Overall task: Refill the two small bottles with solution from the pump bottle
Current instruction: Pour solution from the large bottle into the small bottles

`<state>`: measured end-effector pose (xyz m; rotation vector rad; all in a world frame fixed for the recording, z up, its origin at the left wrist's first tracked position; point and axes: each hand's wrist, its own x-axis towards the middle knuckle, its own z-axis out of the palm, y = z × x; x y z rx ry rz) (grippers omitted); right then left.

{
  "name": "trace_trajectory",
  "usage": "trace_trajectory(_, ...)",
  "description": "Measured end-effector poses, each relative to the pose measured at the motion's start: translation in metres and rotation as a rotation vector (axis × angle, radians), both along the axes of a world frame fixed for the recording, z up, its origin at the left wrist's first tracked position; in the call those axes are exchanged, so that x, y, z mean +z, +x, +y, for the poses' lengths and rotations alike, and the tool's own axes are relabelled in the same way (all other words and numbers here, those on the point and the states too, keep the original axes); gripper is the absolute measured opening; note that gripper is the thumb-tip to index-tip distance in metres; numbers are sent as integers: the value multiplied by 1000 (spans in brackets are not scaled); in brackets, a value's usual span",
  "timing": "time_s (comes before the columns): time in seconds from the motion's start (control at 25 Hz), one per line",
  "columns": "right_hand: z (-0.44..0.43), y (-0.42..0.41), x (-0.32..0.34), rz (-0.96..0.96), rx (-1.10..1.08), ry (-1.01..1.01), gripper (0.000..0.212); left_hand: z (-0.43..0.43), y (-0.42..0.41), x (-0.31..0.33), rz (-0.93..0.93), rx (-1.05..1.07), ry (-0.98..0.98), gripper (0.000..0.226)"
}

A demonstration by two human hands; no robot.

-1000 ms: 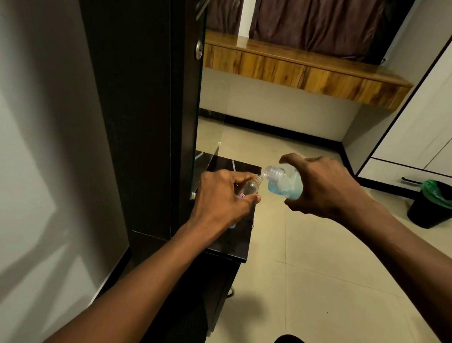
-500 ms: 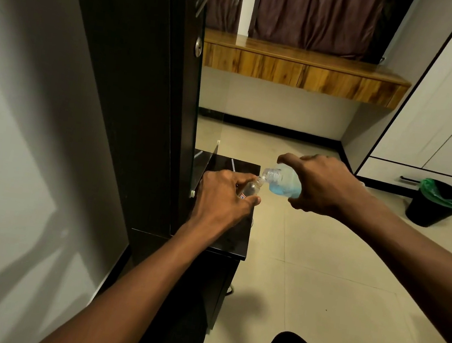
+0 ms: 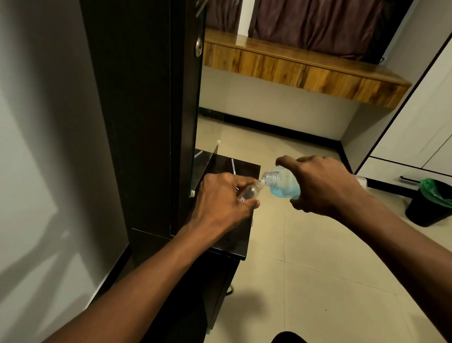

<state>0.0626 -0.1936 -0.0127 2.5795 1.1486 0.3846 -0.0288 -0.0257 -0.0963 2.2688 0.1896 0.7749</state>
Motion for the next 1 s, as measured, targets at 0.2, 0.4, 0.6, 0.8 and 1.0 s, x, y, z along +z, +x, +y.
trace_trajectory(0.2, 1, -1, 2, -19, -9, -32, 88, -2, 0, -2, 18, 5, 8, 47)
trace_trajectory(0.4, 2, 0, 0, -36, -10, -46, 87, -1, -1, -3, 34, 1, 0, 48)
trace_trajectory(0.6, 4, 1, -1, -18, -15, -51, 87, -1, -2, -2, 29, -8, 4, 48)
trace_trajectory(0.8, 3, -1, 1, -25, -4, -47, 85, -2, -2, -3, 27, -1, 21, 48)
trace_trajectory(1.0, 3, -3, 3, -19, -10, -48, 87, -1, -2, -3, 31, -2, 14, 49)
